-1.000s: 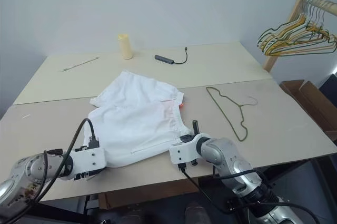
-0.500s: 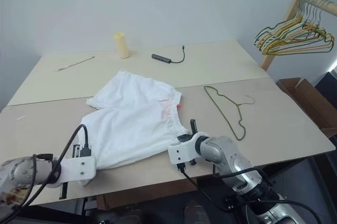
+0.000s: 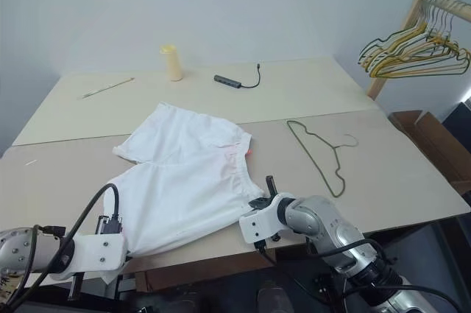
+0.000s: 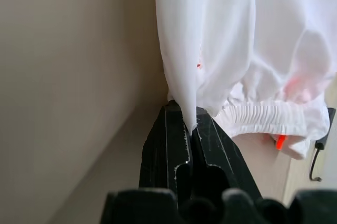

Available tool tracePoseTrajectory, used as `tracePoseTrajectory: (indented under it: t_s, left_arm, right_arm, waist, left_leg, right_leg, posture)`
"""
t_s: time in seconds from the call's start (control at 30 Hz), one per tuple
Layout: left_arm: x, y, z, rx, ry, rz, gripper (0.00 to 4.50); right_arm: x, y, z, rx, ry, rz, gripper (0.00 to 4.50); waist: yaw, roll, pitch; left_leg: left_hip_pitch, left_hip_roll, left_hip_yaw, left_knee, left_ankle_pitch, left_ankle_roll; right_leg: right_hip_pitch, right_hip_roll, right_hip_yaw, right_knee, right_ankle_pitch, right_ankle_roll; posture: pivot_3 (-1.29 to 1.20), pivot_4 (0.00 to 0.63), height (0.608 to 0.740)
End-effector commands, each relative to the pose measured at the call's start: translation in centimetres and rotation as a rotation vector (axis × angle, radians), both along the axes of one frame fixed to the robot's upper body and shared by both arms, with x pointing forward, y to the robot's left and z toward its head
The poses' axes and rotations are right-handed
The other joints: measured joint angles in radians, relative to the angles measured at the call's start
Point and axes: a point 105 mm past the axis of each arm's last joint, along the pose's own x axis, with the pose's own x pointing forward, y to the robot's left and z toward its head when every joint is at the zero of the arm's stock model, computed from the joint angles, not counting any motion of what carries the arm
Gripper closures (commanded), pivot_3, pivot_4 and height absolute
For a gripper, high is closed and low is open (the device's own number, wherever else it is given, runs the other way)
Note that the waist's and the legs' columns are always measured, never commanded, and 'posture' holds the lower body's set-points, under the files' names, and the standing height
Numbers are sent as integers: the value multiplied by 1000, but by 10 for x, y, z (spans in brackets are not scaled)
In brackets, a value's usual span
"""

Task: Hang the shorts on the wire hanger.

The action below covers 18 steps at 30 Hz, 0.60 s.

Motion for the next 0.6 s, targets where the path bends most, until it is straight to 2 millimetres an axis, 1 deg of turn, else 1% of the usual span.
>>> tracePoseTrajectory:
  t_s: [0.03, 0.2, 0.27, 0.4, 0.43, 0.47, 0.5, 0.6]
  left_arm:
    - [-3, 2, -2, 16, 11, 4, 4467]
    - [-18, -3, -4, -29, 90, -9, 4467]
    - [-19, -4, -5, -40, 100, -7, 4467]
    - [-16, -3, -7, -46, 92, -14, 4467]
    - [-14, -1, -6, -44, 91, -13, 4054]
    - [-13, 0, -6, -41, 91, -12, 3853]
    - [-12, 2, -5, -39, 91, -14, 3514]
    - [-9, 3, 3, -72, 76, -23, 2565]
  right_arm:
    - [3, -9, 14, 14, -46, -29, 4500]
    - [3, -13, 10, 8, -48, -47, 4500]
    - [3, -14, 10, 7, -48, -48, 4500]
    - [0, -15, 10, 4, -36, -43, 4500]
    - [-3, -15, 10, 2, -27, -29, 4260]
    - [-5, -15, 10, 3, -15, -22, 4000]
    - [-8, -16, 10, 6, 1, -21, 3749]
    - [-18, -19, 16, 20, 47, 3, 2740]
  waist:
    - [0, 0, 0]
    - [-3, -1, 1]
    - [-2, -1, 1]
    - [-1, -1, 1]
    - [0, -1, 1]
    - [1, -1, 1]
    - [2, -1, 1]
    - [5, -2, 2]
  left_leg:
    - [0, 0, 0, 0, 0, 0]
    - [0, 0, 0, 0, 0, 0]
    - [0, 1, 1, 0, 0, 0]
    - [0, 1, 1, 0, 0, 0]
    - [0, 0, 1, 0, 0, 0]
    - [0, 0, 1, 0, 0, 0]
    - [0, 0, 1, 0, 0, 0]
    - [0, 1, 1, 0, 0, 0]
  right_leg:
    - [0, 0, 0, 0, 0, 0]
    - [0, 0, 0, 0, 0, 0]
    - [0, 0, 0, 0, 0, 0]
    - [0, 0, 0, 0, 0, 0]
    - [0, 0, 0, 0, 0, 0]
    - [0, 0, 0, 0, 0, 0]
    - [0, 0, 0, -1, 0, 0]
    - [0, 0, 0, -1, -1, 0]
  posture:
    - [-104, 56, 740]
    - [-112, 61, 740]
    - [-112, 61, 740]
    - [-114, 63, 740]
    - [-114, 63, 740]
    - [-114, 63, 740]
    - [-114, 63, 740]
    - [-114, 62, 740]
